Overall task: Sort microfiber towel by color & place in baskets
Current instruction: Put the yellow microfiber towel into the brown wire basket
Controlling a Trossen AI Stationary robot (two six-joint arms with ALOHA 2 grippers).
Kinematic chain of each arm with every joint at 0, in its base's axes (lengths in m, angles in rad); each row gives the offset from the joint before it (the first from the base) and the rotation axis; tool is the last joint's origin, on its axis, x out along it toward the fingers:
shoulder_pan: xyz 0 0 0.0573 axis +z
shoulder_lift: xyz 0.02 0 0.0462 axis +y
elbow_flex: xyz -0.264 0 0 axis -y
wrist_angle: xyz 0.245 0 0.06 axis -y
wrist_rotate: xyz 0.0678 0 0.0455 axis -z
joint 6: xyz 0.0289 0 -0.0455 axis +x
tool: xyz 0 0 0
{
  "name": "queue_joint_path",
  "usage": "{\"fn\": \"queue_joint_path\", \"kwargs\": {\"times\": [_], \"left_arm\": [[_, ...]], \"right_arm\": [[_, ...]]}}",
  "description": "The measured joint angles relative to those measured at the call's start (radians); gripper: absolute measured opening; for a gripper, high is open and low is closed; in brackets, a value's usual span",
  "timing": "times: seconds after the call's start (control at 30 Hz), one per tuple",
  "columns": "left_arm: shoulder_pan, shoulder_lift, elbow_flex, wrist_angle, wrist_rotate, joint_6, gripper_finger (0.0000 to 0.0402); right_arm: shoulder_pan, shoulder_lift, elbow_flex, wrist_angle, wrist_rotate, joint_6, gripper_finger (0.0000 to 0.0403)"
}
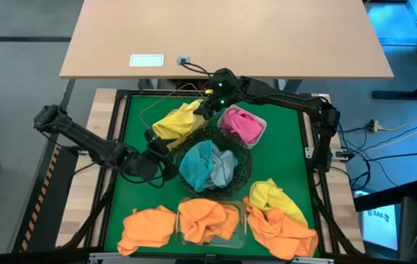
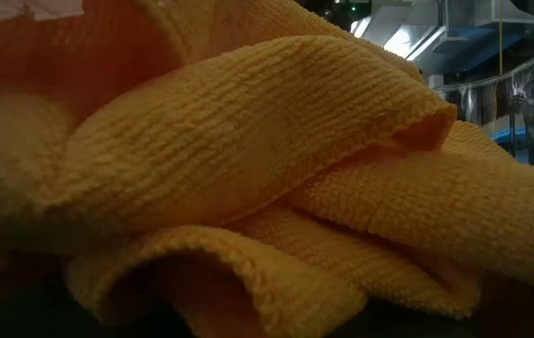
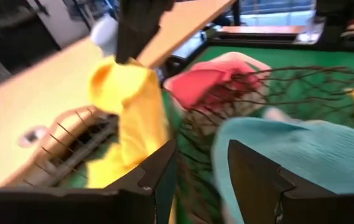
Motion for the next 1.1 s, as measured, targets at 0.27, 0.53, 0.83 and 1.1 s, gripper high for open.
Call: {"fn": "queue_joint_path", "kwargs": {"times": [0.27,0.53,0.83,1.1], "left_arm": [[0.143,0.003,0.0,0.109,0.004,0.257,0.0136],[0.283,0.003,0.0,0.142,0.191,0.355,0.0136],[0.399,0.003,0.0,0.177,0.318,0.433,0.0136],[0.441,0.003,0.0,0.177,0.465,0.457,0.0136]], "right_arm": [[0.0,0.0,0.0,0.0,0.001,0.0,0.0246],[0.0,0.0,0.0,0.0,0.001,-0.001,0.0246],[0.0,0.0,0.0,0.0,0.002,-0.001,0.0246],[0.0,0.0,-0.001,0.0,0.002,-0.001,0.0246]]}}
